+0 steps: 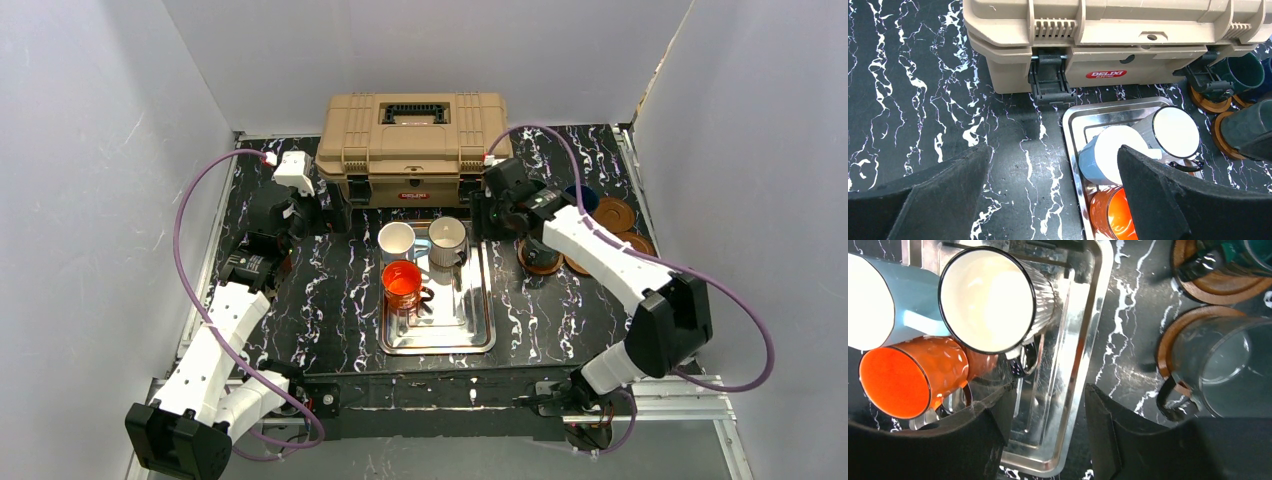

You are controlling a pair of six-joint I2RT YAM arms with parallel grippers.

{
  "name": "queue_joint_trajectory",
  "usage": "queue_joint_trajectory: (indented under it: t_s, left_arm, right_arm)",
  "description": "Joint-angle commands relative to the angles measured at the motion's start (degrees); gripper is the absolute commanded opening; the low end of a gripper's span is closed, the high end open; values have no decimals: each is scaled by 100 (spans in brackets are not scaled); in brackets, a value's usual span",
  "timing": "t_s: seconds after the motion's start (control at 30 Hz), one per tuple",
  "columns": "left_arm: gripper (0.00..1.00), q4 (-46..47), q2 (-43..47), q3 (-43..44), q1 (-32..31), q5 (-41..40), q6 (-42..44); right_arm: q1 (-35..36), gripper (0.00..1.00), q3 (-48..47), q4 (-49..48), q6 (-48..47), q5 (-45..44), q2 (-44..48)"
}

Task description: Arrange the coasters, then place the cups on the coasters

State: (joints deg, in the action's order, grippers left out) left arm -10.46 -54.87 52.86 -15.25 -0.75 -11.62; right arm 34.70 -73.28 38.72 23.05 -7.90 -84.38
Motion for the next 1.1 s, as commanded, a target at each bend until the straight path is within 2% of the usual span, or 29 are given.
queue_joint_trajectory:
  t_s: [0.0,0.27,0.6,1.07]
  left_arm:
    - [98,9,56,-13,-21,67,1]
    - [98,-6,109,-4,-22,16,38]
    - [98,-4,49,-4,-22,23,36]
    - [98,0,64,-4,-22,31,36]
  right_arm:
    - [227,59,-233,-568,-29,-234,-390]
    - [309,54,-1038,-370,-578,-588,-1344]
    - [367,49,-802,-824,-432,-429,-1573]
    - [725,45,-582,-541,254,-443,-1476]
